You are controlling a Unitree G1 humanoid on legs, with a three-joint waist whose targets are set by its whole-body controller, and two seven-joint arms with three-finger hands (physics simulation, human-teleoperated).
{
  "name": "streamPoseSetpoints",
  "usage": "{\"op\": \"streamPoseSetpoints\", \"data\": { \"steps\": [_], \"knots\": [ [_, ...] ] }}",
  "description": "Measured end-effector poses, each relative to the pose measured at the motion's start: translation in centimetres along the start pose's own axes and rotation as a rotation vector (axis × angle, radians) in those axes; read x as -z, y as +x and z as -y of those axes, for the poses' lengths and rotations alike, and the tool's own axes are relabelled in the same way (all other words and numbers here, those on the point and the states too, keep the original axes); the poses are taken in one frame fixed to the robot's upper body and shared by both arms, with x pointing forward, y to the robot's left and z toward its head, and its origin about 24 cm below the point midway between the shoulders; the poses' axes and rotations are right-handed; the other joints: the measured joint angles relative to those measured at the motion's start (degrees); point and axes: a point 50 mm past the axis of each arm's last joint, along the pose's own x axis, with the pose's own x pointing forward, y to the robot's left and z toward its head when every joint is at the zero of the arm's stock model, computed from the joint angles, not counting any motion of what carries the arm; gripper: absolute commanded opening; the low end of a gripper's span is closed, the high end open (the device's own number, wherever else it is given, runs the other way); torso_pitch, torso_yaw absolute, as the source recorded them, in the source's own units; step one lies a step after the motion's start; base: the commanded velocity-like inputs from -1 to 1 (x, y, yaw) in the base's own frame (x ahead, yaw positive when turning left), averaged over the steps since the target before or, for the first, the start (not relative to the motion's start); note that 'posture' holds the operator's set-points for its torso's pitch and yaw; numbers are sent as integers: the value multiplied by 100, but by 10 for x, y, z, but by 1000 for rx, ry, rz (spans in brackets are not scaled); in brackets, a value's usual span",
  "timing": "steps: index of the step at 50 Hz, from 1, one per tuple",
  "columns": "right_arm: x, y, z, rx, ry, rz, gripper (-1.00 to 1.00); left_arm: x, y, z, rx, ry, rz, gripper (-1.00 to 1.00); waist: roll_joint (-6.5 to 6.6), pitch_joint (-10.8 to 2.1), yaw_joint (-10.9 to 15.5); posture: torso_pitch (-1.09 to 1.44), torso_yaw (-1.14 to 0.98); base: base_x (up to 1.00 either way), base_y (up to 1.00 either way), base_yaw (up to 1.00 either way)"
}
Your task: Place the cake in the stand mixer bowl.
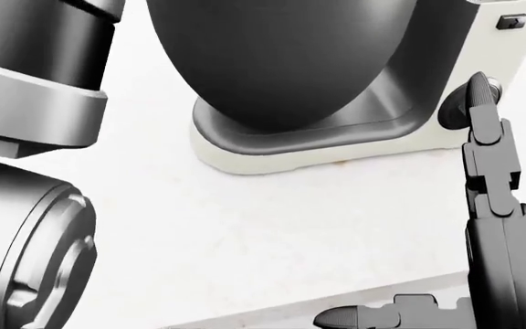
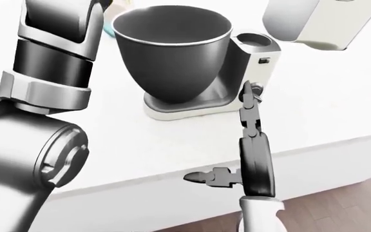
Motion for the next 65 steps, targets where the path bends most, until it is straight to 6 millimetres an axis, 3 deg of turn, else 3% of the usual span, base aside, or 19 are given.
{"op": "streamPoseSetpoints", "data": {
  "steps": [17, 44, 45, 46, 65],
  "knots": [
    [1, 1, -1, -7, -2, -2, 100, 21, -4, 34, 38, -6, -3, -100, -15, -13, 7, 0, 0, 0, 0, 0],
    [1, 2, -3, -17, 0, -2, 100, 40, 3, 27, -47, 94, -7, -100, -5, -60, 5, 0, 0, 0, 0, 0],
    [1, 2, -3, -18, 0, -2, 100, 41, 3, 26, -50, 101, -8, -78, -5, -60, 4, 0, 0, 0, 0, 0],
    [1, 2, -3, -18, 1, -1, 100, 41, 3, 26, -55, 112, -8, 100, -5, -60, 3, 0, 0, 0, 0, 0],
    [4, 4, -5, -26, 5, -7, 100, 29, 6, 11, -129, 120, 36, 100, -11, -76, 6, 0, 0, 0, 0, 0]
  ]
}}
